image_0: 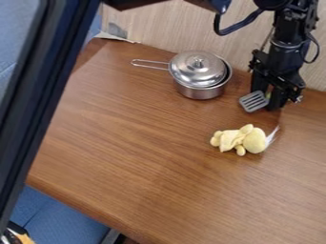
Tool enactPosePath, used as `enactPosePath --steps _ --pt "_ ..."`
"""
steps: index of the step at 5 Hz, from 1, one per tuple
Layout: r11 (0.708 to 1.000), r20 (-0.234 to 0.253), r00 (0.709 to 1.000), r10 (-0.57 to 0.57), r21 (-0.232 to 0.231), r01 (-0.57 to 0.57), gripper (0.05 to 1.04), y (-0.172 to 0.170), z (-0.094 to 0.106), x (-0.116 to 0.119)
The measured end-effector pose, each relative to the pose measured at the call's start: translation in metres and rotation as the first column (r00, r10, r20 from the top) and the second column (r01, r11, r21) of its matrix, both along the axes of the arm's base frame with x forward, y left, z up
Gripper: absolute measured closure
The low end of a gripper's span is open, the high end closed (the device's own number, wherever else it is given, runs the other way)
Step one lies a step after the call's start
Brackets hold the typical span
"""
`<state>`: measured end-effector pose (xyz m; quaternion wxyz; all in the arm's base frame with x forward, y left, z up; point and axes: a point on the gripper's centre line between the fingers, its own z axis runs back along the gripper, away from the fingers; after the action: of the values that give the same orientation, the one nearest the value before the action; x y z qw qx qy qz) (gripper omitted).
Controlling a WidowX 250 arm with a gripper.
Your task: Take the spatula and put it to the left side of the pot
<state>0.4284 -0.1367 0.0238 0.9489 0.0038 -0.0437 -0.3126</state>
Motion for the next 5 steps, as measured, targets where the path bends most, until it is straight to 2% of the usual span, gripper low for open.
enactPosePath --steps 1,2,3,4,5 --pt "1.000 -0.008 1.000 -0.010 -0.004 0.010 0.505 0.001 0.002 -0.005" --pt "1.000 0.040 0.999 -0.016 -0.019 0.017 0.505 0.001 0.030 -0.007" --pt "0.999 0.103 0.995 -0.004 -0.049 0.009 0.505 0.005 0.068 -0.011" --pt "0.998 0.178 0.983 0.044 -0.055 -0.035 0.505 0.034 0.114 -0.021" --pt "0.992 0.187 0.975 0.123 -0.024 -0.120 0.505 0.079 0.131 -0.037"
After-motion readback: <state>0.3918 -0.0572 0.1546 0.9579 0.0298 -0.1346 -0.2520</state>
